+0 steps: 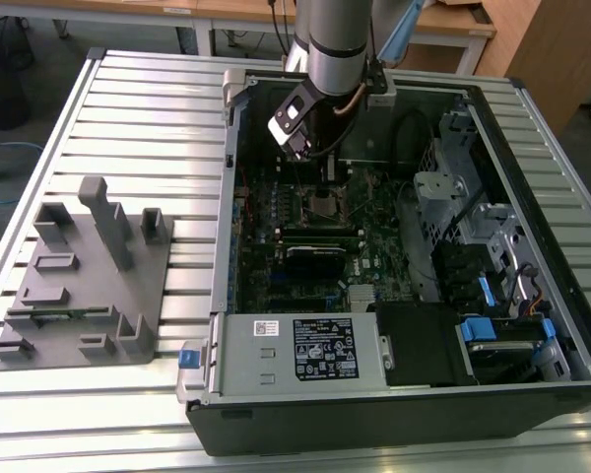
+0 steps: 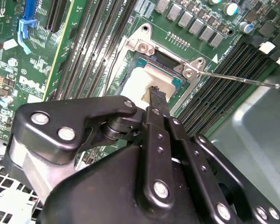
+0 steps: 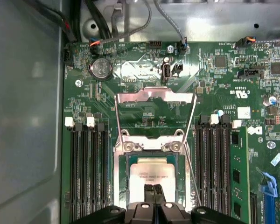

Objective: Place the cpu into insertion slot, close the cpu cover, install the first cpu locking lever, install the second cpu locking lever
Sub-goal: 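Place the cpu into insertion slot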

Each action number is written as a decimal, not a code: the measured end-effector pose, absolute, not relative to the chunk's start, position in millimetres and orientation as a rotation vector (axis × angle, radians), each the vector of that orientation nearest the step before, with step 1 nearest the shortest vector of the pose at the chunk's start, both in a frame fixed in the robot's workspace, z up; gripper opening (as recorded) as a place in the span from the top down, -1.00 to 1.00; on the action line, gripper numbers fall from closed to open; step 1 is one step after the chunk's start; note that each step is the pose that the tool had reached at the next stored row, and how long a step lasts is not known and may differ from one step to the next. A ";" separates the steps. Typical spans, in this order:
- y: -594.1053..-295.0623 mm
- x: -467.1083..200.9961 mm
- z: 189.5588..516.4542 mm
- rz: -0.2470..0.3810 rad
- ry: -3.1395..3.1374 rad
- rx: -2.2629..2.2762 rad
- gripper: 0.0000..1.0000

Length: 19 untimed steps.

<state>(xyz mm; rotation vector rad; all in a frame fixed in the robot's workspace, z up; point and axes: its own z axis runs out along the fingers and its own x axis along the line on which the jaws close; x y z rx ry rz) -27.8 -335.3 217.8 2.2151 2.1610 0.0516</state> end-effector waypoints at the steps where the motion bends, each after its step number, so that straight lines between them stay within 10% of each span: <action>1: -335.3 -27.8 217.8 0.052 2.161 2.215 0.79; 19: -335.4 -24.8 200.4 0.051 2.161 2.216 0.79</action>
